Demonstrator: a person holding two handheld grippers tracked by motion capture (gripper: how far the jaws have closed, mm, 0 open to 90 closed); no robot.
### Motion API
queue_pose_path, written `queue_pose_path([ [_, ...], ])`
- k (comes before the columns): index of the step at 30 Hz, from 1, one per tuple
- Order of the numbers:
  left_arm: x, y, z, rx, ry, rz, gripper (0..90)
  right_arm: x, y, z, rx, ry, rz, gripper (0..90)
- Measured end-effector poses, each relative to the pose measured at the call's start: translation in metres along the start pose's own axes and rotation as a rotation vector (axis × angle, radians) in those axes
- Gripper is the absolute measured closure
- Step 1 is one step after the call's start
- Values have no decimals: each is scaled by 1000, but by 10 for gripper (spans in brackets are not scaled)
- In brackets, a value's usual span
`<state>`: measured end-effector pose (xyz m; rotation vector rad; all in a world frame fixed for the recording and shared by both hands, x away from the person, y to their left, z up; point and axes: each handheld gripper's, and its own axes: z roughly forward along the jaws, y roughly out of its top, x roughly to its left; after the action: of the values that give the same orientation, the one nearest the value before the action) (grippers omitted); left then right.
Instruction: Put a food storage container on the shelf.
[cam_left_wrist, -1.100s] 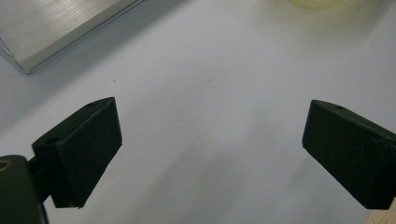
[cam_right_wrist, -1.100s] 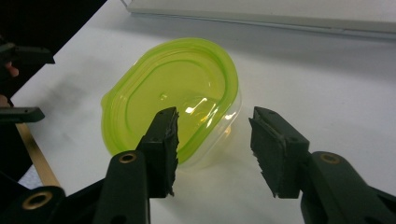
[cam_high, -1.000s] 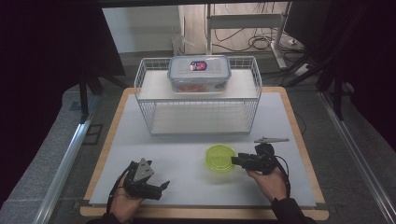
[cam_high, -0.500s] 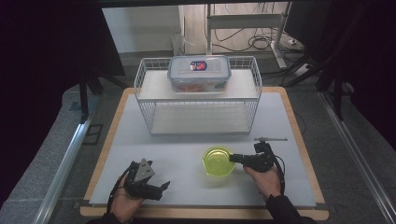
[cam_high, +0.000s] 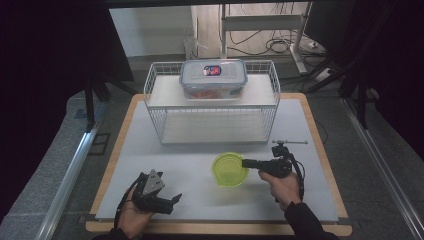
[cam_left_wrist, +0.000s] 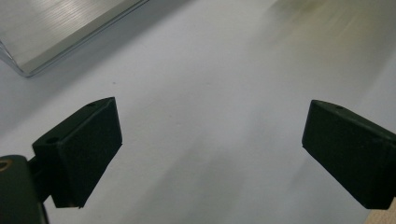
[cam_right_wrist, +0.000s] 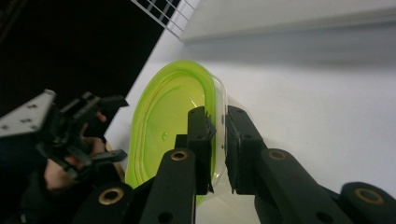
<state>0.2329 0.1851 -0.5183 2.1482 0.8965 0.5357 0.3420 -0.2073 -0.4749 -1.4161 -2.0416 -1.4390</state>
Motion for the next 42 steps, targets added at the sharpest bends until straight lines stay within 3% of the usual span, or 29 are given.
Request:
queue_pose_path([
  [9, 0, 0, 0, -2, 1, 0, 46, 14, 22, -14, -24, 25, -15, 811],
  [17, -1, 1, 0, -8, -2, 0, 45, 26, 42, -28, -42, 75, 9, 811],
  [33, 0, 1, 1, -7, -1, 8, 43, 57, 87, -56, -104, 99, -26, 812],
  [42, 0, 1, 1, -6, -2, 10, 43, 71, 110, -66, -139, 122, -11, 812],
])
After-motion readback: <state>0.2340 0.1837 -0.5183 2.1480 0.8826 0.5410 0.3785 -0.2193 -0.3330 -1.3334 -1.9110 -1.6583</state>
